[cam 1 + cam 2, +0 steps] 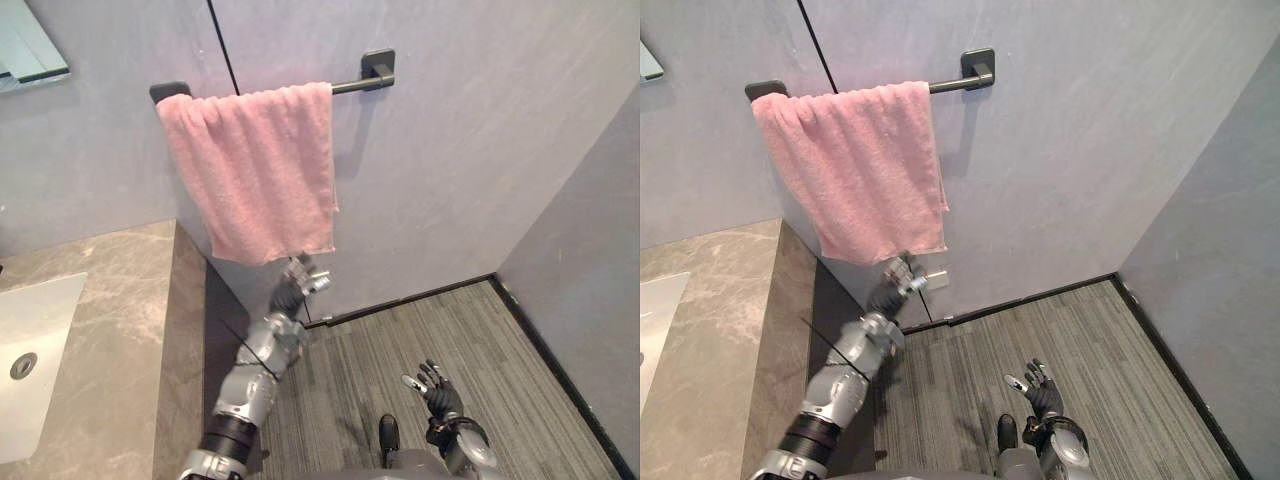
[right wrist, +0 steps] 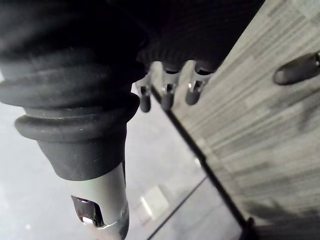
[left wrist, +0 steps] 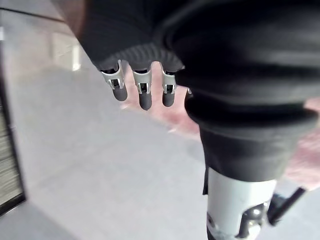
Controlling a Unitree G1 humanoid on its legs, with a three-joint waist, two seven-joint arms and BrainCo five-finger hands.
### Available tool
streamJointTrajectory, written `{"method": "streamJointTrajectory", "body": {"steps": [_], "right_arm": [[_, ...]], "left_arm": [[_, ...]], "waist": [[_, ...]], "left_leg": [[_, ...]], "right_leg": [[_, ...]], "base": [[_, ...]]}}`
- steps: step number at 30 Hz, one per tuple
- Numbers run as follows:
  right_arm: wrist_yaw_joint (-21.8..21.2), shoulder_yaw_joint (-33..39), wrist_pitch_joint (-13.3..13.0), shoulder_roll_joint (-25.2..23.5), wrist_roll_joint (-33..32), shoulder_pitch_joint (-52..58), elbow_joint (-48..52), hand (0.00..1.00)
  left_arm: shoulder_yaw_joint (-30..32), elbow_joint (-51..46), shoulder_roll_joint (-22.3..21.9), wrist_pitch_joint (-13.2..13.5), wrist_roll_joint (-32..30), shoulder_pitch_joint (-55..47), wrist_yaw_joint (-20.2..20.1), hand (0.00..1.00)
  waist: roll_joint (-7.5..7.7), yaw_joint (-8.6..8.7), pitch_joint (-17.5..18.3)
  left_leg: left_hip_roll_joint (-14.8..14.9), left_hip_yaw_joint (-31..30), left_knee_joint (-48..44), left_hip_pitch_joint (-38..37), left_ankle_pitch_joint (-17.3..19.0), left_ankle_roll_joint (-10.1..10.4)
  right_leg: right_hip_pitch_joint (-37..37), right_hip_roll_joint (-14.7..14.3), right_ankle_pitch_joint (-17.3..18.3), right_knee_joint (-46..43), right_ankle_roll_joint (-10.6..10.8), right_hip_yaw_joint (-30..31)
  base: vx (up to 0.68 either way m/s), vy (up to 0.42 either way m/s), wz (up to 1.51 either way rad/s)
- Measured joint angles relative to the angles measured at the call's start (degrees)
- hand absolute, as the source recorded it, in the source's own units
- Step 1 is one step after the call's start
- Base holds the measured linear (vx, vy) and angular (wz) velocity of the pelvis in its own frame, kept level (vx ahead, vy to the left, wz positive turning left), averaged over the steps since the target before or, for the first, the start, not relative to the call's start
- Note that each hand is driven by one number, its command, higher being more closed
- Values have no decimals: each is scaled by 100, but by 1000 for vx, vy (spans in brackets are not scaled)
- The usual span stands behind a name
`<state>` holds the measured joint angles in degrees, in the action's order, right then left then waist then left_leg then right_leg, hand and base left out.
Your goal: Organize washtable
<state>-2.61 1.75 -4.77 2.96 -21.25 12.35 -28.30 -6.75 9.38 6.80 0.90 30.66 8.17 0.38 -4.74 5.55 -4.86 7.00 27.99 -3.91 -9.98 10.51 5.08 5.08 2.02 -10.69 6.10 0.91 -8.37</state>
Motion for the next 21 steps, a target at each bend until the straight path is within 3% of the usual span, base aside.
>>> {"method": "streamJointTrajectory", "body": {"steps": [9,15,21], "right_arm": [[-231,-81,-17,221,118,44,522,0],[-386,-506,-24,250,110,-63,735,0],[-391,-541,-23,265,102,-48,799,0]], "left_arm": [[927,-578,704,217,-47,255,100,0],[1213,-588,1262,243,18,385,112,0],[1421,62,2043,347,144,1192,202,0]], "waist": [[146,-73,20],[376,-321,56],[619,-358,42]], "left_leg": [[-111,-284,99,42,-108,-102],[-213,-393,148,155,-195,-167],[-269,-484,7,380,-216,-192]], "right_leg": [[-61,145,-47,1,55,-224],[6,257,-182,2,65,-269],[109,362,-280,2,60,-318]], "base": [[-34,25,15],[-55,18,7],[-56,17,8]]}}
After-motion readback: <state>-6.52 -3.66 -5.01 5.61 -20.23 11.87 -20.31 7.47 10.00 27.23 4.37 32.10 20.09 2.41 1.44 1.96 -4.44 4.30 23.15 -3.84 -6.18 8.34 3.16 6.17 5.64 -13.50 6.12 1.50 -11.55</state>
